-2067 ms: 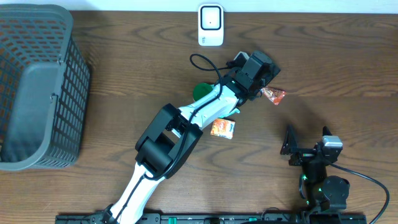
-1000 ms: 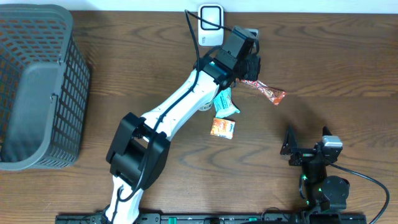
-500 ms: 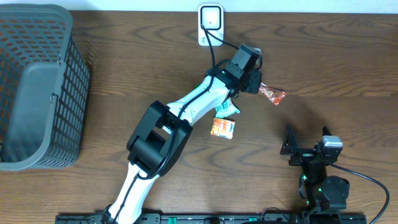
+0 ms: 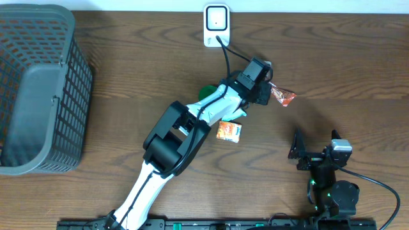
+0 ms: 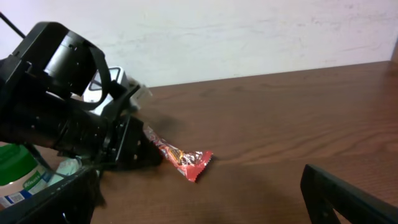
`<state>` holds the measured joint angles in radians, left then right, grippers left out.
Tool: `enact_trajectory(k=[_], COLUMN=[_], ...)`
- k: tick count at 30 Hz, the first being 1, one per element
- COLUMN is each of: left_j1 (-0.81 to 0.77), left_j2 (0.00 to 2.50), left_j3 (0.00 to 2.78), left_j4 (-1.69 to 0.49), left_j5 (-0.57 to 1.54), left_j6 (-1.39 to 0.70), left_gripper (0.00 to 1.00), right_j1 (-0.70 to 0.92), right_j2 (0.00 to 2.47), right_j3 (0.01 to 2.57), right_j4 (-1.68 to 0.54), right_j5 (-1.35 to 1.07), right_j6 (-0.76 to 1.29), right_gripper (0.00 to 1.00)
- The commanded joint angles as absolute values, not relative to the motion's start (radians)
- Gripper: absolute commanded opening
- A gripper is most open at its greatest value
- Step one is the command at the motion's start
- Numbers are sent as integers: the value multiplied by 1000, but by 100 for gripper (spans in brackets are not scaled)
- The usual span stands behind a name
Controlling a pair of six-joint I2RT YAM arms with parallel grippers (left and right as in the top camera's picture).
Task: Scan the item barcode
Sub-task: 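Lower the wafer bar to the table right of the wipes and release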
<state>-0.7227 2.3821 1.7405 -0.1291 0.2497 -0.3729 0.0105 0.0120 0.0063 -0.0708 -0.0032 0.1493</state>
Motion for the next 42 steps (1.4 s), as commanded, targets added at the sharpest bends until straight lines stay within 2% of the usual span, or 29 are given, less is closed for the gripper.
enact_trajectory(k=[1,7,9,13,18,19,20,21,22,42], left_j1=[-723,-723,-723,-723,-723,-723,-723,-723,-723,-747], left_j2=[2368,2302,2295,2297,2300,2300,2300,2301,2301,2395], left_j3=[1736,1737,1737,1737,1737,1737,1737,1737,1737,1736], left_j4=[-117,-118,-110,-108,-72,-64,-61,-58,-58,-20], left_j5=[255,225,202,190,182,173,163,151,143,97], left_j6=[-378,-378,-377,-377,-374,-374,-374,-374,-374,-398], left_gripper=[7,8,28,41,40,37,28,9,7,8], right_j1=[8,8,8,8,8,8,8,8,8,8], right_j2=[7,7,7,7,7,7,7,7,7,7], right_j3=[6,6,6,6,6,6,6,6,6,6], right_j4=[-75,-75,-75,-75,-75,-75,-75,-75,-75,-75], right_j5=[2,2,2,2,2,2,2,2,2,2], right_j6=[160,160,160,160,160,160,160,160,160,160], right_gripper=[99,99,99,99,99,99,99,99,99,99])
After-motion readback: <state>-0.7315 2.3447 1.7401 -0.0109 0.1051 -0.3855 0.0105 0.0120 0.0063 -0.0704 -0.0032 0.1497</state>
